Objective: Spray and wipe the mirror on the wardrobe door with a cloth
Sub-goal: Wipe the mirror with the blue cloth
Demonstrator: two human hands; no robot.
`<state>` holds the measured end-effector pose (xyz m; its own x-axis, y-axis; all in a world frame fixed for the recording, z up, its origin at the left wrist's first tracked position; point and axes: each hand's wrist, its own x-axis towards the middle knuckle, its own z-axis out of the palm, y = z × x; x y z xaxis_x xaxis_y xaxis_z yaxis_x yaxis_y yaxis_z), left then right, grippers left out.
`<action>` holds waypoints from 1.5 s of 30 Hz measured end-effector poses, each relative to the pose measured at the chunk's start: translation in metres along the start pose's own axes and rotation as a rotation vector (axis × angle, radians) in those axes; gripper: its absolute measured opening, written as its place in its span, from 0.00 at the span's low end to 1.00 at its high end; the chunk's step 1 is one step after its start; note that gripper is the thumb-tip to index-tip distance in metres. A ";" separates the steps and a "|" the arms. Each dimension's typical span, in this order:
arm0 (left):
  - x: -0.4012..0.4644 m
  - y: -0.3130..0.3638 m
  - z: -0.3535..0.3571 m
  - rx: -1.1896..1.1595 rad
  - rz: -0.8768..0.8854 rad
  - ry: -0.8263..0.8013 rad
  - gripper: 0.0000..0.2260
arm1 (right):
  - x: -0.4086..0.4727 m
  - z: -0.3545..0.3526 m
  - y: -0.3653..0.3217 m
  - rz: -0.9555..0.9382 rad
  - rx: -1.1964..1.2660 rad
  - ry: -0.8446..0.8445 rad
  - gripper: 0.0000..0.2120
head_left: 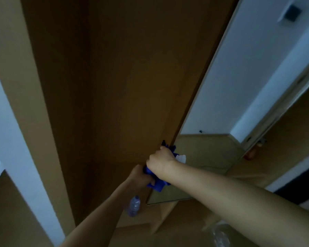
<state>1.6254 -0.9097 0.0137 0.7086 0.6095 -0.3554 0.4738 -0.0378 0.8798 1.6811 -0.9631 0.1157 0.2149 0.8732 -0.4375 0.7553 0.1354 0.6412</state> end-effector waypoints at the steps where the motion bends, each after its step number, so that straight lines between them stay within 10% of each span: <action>1: 0.000 0.005 -0.007 0.025 0.018 -0.040 0.13 | -0.001 -0.005 0.001 0.031 0.022 -0.018 0.07; 7: 0.008 0.025 -0.039 0.095 0.100 -0.251 0.19 | -0.010 -0.034 0.006 0.226 0.153 -0.062 0.07; 11: -0.004 0.036 -0.060 -0.294 0.027 -0.192 0.34 | -0.018 -0.035 0.008 0.385 0.231 0.107 0.13; 20: -0.031 0.067 -0.110 -0.885 0.022 -0.376 0.12 | -0.017 -0.026 -0.027 0.859 0.416 0.589 0.28; 33: -0.059 0.160 -0.148 -0.256 0.764 -0.168 0.09 | -0.017 -0.094 -0.046 1.096 1.329 1.154 0.42; 45: -0.080 0.250 -0.182 0.032 1.167 -0.133 0.09 | -0.067 -0.153 0.042 1.089 1.288 1.500 0.39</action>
<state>1.5926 -0.8236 0.3196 0.7704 0.1050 0.6289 -0.4869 -0.5399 0.6866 1.6034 -0.9440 0.2679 0.6882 0.0760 0.7216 0.7168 -0.2252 -0.6599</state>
